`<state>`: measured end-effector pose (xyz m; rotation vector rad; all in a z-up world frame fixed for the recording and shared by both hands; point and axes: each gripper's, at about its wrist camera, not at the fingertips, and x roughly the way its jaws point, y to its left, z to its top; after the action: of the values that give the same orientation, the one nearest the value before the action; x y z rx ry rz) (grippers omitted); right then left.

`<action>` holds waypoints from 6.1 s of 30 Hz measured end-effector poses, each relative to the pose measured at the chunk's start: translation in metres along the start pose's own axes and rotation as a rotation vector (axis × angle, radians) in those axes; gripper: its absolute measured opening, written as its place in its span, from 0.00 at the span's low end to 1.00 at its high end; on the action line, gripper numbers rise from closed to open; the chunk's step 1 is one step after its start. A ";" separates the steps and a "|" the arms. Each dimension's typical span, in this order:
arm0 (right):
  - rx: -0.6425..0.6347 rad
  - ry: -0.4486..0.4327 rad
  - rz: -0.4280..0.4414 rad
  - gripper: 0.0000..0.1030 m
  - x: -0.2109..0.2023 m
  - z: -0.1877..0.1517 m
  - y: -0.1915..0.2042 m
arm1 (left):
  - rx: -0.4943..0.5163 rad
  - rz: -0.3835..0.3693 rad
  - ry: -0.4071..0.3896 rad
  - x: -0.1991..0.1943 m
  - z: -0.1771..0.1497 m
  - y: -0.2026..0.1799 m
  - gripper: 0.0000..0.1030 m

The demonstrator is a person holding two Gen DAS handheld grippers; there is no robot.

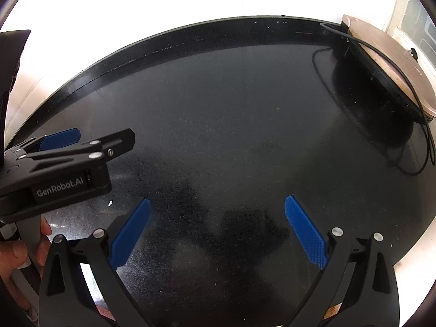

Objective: Organize utensils

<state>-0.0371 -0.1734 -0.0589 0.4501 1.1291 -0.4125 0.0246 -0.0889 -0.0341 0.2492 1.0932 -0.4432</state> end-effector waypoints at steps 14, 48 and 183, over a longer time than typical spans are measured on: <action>-0.035 0.003 -0.055 0.93 0.036 0.013 -0.012 | -0.034 0.103 -0.024 0.009 -0.013 0.019 0.94; -0.082 -0.015 -0.138 0.93 0.031 0.004 0.029 | -0.159 0.087 -0.053 -0.025 -0.054 0.088 0.94; -0.086 0.072 -0.130 0.93 0.032 -0.013 -0.002 | -0.355 0.157 0.061 -0.008 -0.070 0.135 0.94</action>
<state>-0.0360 -0.1713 -0.0937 0.3194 1.2447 -0.4624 0.0281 0.0605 -0.0608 0.0336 1.1814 -0.0974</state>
